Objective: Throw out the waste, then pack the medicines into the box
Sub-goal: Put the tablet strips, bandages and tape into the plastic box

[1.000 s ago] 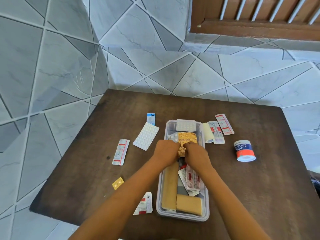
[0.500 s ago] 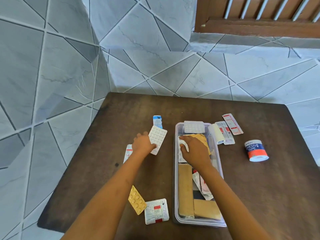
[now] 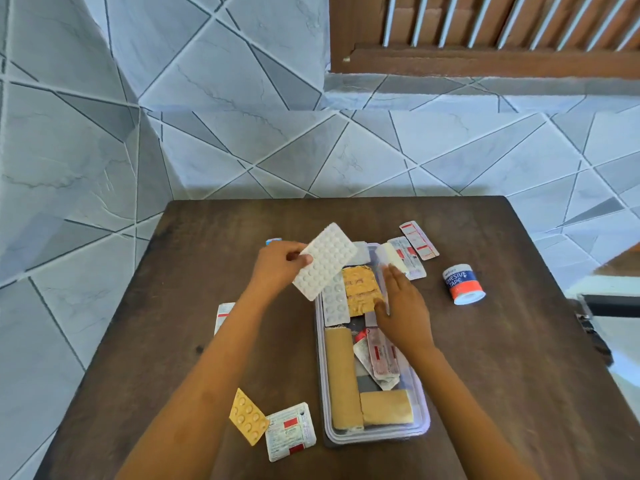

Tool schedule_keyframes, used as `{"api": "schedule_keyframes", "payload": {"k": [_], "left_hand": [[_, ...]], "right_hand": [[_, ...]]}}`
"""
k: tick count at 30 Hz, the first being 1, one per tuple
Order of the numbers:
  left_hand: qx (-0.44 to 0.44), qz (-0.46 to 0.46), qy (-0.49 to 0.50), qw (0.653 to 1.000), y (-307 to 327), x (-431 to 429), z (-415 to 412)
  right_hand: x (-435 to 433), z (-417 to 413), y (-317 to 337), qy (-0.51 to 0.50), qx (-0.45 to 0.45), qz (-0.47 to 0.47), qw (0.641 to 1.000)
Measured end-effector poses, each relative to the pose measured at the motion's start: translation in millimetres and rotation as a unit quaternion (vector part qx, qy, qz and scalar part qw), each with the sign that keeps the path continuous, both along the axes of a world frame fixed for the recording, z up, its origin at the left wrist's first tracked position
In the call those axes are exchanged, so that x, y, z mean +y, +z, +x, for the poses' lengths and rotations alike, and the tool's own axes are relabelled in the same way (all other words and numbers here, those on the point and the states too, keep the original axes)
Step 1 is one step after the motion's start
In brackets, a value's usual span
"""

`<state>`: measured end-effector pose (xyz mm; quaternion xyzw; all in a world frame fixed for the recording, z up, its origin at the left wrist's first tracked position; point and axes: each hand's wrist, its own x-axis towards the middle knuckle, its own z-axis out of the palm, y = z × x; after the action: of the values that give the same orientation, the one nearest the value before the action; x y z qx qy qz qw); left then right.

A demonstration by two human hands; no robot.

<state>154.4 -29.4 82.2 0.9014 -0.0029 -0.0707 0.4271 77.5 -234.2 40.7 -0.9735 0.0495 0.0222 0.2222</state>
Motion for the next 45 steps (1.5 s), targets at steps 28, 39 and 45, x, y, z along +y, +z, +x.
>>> {"api": "schedule_keyframes", "payload": {"k": [28,39,45], "left_hand": [[0.0,0.337,-0.179,0.924,-72,-105,-3],[-0.05,0.214,0.127,0.967,-40,-32,-9],[0.221,0.298,0.235,0.898,-70,31,-28]], "right_hand": [[-38,-10,-37,-0.056,-0.082,0.221,0.97],[-52,80,-32,-0.121,0.049,0.082,0.988],[-51,81,-24,-0.177,0.026,0.12,0.977]]}}
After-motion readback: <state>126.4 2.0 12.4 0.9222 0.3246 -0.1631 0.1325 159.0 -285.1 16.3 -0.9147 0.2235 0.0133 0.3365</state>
